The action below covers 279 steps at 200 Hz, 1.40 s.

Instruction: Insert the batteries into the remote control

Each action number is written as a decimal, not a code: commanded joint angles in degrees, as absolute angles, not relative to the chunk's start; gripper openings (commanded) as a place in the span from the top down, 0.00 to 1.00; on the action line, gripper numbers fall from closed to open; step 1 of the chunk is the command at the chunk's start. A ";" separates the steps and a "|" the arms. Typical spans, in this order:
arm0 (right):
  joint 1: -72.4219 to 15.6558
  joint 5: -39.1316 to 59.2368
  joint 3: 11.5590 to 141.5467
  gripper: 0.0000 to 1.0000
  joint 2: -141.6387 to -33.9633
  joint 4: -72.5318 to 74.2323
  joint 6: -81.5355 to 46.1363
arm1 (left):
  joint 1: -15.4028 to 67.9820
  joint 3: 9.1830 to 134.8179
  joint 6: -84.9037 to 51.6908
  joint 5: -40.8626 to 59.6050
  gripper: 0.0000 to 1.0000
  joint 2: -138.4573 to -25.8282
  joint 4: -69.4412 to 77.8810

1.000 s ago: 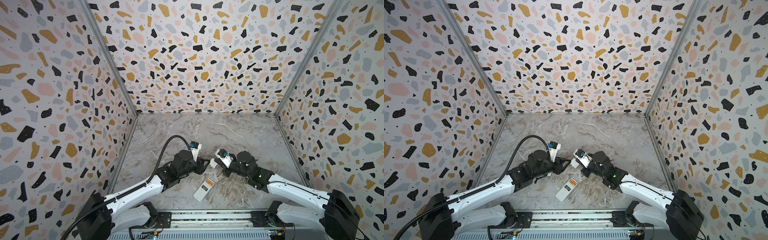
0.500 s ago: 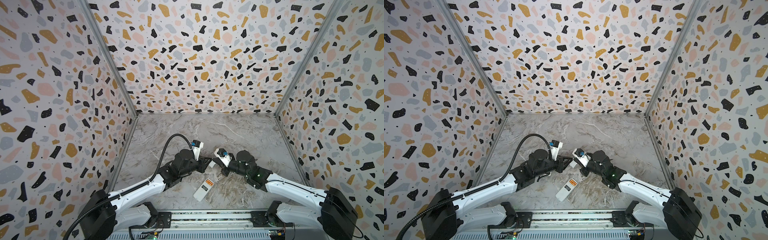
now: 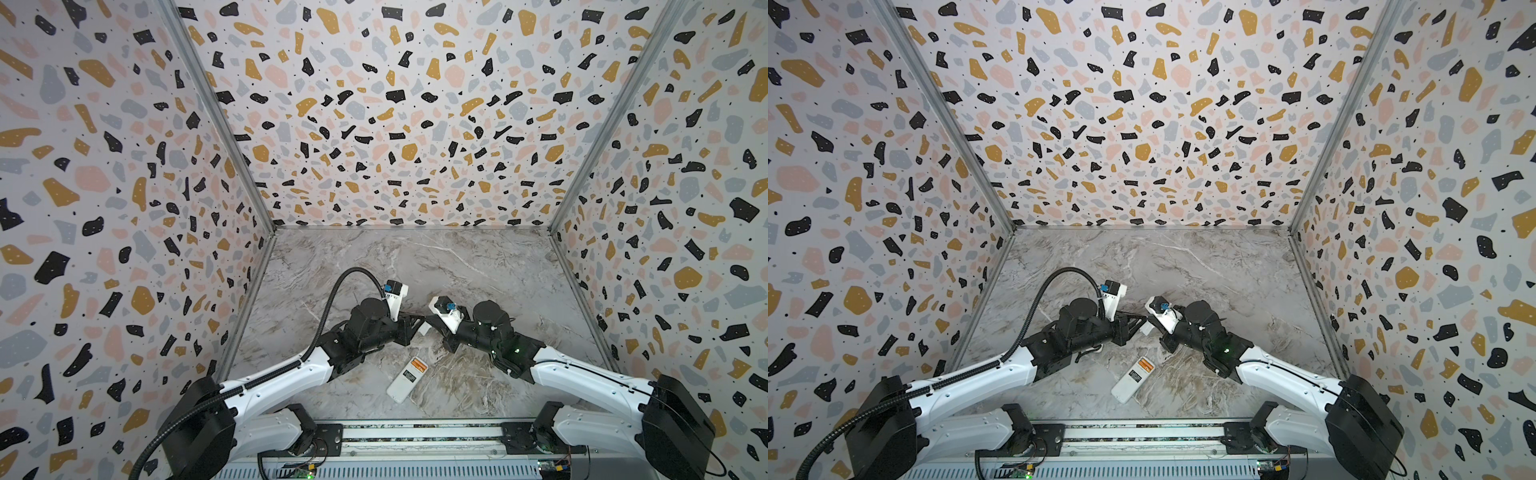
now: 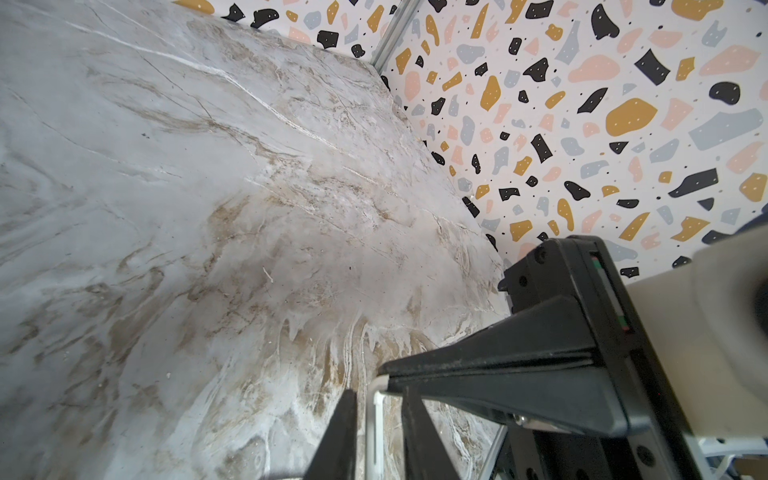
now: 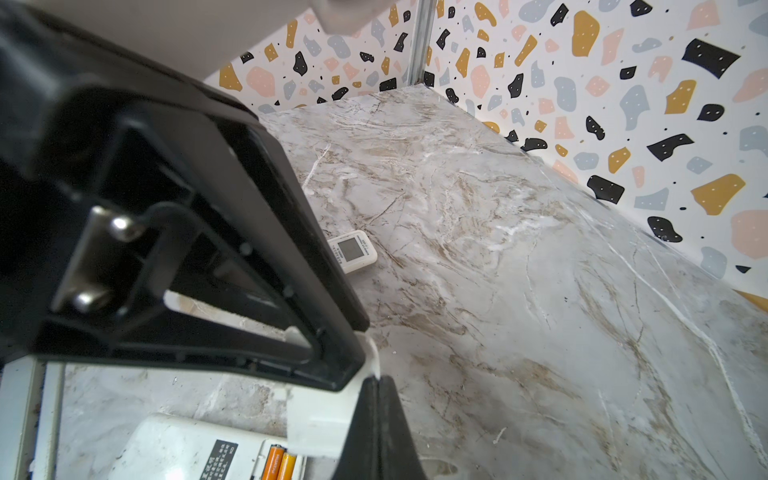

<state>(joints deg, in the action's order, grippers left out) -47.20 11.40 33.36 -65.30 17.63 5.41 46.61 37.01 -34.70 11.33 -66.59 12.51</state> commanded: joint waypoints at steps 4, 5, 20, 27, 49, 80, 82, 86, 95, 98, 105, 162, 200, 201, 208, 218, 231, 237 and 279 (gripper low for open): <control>-47.02 12.04 34.65 1.00 -65.08 18.95 4.68 | 46.56 36.17 -34.05 11.51 0.82 -66.75 15.03; -47.02 11.99 34.68 1.00 -65.06 18.97 4.63 | 46.57 36.14 -34.03 11.51 0.82 -66.73 15.03; -47.02 11.92 34.55 1.00 -64.89 19.07 4.42 | 46.58 36.11 -33.96 11.49 0.84 -66.80 14.94; -47.02 12.02 34.53 1.00 -64.71 19.13 4.40 | 46.58 36.05 -34.00 11.47 0.84 -66.80 15.03; -47.02 11.99 34.45 1.00 -64.70 19.17 4.31 | 46.58 35.90 -33.97 11.28 0.84 -66.86 15.12; -47.02 12.03 34.55 1.00 -64.61 19.47 4.31 | 46.56 36.03 -33.84 11.11 0.84 -67.07 15.12; -47.02 12.02 34.54 1.00 -64.60 19.55 4.31 | 46.53 36.01 -33.84 11.08 0.83 -67.08 15.07; -47.02 11.99 34.53 1.00 -64.57 19.59 4.32 | 46.58 36.02 -33.84 11.07 0.83 -67.11 15.04; -47.02 12.04 34.39 1.00 -64.45 19.77 4.33 | 46.53 36.03 -33.76 11.05 0.83 -67.06 15.03; -47.02 12.04 34.39 1.00 -64.46 19.83 4.27 | 46.57 35.96 -33.75 11.07 0.82 -67.06 15.03; -47.01 12.12 34.28 1.00 -64.34 20.03 4.21 | 46.57 35.99 -33.76 11.06 0.82 -67.06 15.03; -46.93 12.43 34.10 1.00 -64.70 20.61 3.94 | 46.58 36.31 -33.60 10.94 0.96 -67.06 15.04; -46.93 12.22 34.58 0.74 -64.63 19.36 2.96 | 46.56 37.33 -31.81 8.95 1.00 -67.06 12.18; -46.93 12.22 34.56 0.73 -64.61 19.30 2.93 | 46.57 37.39 -31.72 8.87 1.00 -67.10 12.02; -46.89 12.27 34.37 0.66 -63.99 18.74 2.40 | 46.58 37.89 -30.83 7.65 1.00 -67.15 10.78; -46.93 12.11 33.58 0.59 -62.76 18.53 1.37 | 46.58 38.77 -29.41 5.62 1.00 -67.37 9.14; -46.93 11.62 31.89 0.52 -60.06 18.38 0.11 | 46.58 39.68 -27.38 2.86 1.00 -67.71 7.34; -46.93 11.08 30.98 0.49 -58.63 18.24 -0.68 | 46.54 39.90 -26.53 1.55 1.00 -67.84 6.85; -44.25 5.83 27.91 0.31 -47.86 11.09 -7.59 | 47.93 43.93 -20.81 -9.19 1.00 -71.53 0.27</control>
<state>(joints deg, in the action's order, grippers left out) -46.28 9.56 28.45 -52.84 16.05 -2.13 46.85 40.58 -26.04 -0.58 -69.95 3.77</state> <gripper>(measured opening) 0.653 0.056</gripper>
